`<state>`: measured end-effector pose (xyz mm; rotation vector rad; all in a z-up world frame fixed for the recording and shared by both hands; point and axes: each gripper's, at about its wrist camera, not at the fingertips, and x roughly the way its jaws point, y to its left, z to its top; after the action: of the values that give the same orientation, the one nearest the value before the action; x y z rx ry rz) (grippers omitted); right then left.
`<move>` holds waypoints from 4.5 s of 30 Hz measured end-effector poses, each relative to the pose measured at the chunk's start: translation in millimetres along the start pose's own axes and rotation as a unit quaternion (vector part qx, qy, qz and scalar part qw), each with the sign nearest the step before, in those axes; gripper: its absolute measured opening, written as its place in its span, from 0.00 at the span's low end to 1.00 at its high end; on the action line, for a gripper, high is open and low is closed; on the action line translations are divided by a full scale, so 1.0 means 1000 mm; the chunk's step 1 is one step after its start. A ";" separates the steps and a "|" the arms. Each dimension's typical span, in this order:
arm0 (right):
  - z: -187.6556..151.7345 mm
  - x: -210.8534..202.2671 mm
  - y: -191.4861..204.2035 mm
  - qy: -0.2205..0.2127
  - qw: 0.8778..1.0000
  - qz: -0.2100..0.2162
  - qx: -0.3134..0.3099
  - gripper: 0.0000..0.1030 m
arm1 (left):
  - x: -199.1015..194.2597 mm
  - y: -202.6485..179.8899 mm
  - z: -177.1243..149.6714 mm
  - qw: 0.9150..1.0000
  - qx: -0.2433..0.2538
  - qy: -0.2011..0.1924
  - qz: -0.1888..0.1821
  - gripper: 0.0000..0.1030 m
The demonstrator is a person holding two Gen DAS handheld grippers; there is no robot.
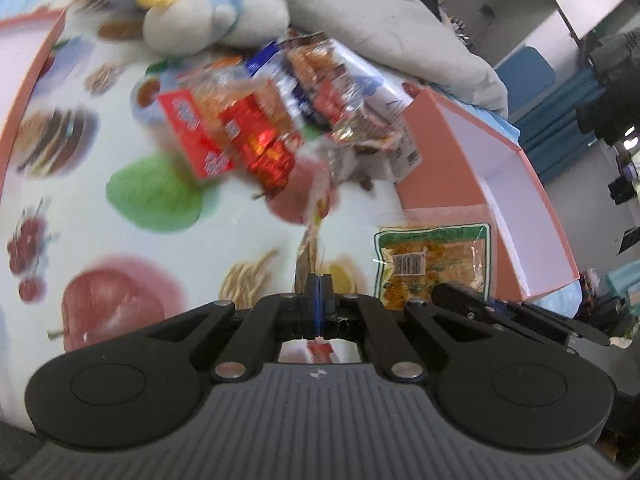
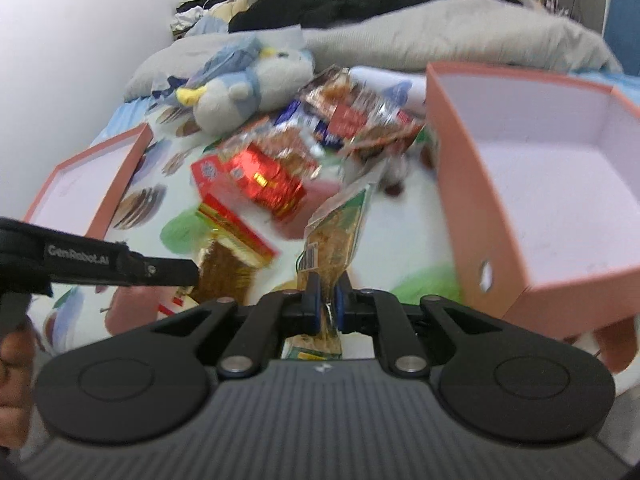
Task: Organize snacks
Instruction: 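Carry both packets over the deep pink box and open the right tool, then open the left tool to drop the brown packet into the box, then move both tools back from the box toward the snack pile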
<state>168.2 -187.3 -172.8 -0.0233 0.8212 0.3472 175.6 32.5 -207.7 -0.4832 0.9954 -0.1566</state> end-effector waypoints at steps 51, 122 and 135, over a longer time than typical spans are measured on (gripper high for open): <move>0.077 -0.023 -0.214 -0.074 0.973 -0.194 0.095 0.10 | 0.138 -0.299 0.145 0.970 0.230 0.060 -0.047 0.00; -0.011 -0.106 -0.008 -0.175 0.981 -0.031 0.074 0.47 | -0.115 -0.096 -0.014 0.957 0.211 -0.185 0.075 0.95; -0.026 -0.088 0.008 -0.144 0.988 -0.024 0.058 0.47 | -0.093 -0.052 -0.018 0.966 0.173 -0.154 0.112 0.95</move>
<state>92.3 -209.3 -126.3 0.1127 0.5531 0.2492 114.3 12.7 -120.6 -0.0673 0.6911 -0.0467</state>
